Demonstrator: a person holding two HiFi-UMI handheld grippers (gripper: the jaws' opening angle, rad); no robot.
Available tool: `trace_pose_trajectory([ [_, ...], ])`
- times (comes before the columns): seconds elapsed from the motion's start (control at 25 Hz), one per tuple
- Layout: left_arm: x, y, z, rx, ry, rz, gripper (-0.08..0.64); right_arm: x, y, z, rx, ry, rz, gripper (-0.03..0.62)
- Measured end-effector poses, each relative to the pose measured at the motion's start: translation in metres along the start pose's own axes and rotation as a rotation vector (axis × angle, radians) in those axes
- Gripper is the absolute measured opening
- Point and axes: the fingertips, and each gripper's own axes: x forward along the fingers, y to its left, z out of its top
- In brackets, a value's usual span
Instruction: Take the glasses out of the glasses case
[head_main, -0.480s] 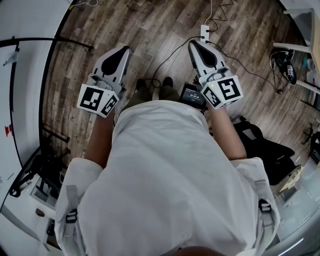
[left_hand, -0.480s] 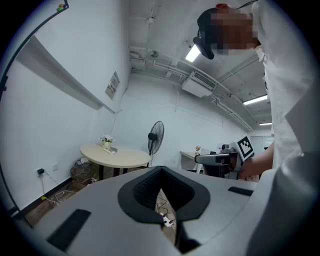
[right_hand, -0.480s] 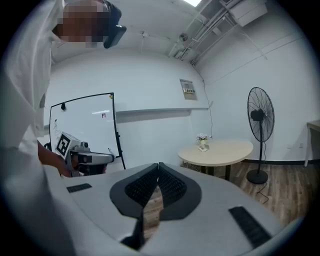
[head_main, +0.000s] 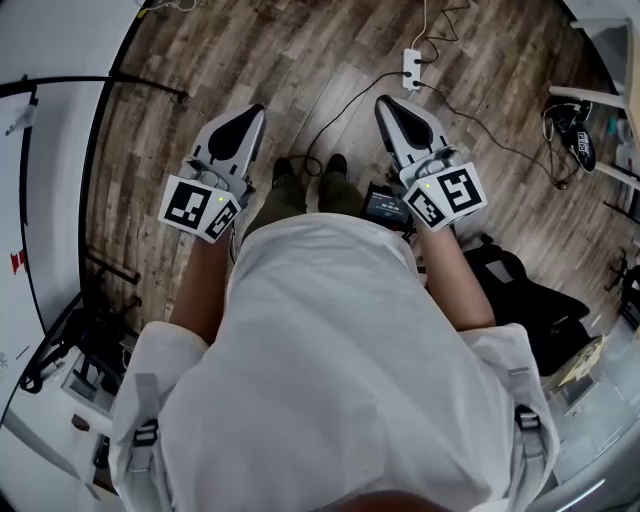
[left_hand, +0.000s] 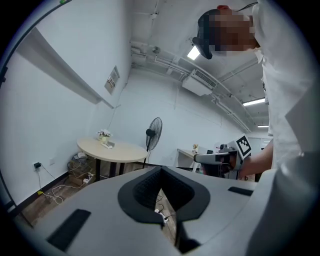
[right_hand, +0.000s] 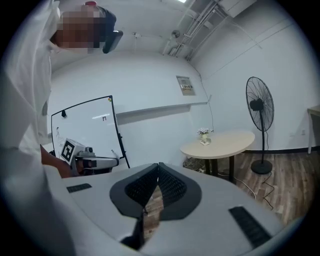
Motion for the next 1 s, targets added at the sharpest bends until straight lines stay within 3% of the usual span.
trace_pose_trajectory([
  [0.2,0.018,-0.010,-0.003,-0.004,0.024,0.010,0.012,-0.019,-0.012,0.001,-0.029,-0.025,0.031,0.025],
  [0.56,0.074,-0.054,-0.014,0.015,0.084,0.037,0.012,-0.071,-0.071,-0.003,0.010,-0.035,0.070,0.025],
  [0.8,0.102,-0.080,0.003,0.057,0.074,-0.017,0.012,-0.093,-0.100,0.007,0.015,-0.056,0.038,0.025],
  [1.0,0.105,-0.066,0.015,0.055,0.035,-0.003,0.012,-0.073,-0.107,0.015,0.026,-0.064,0.040,0.025],
])
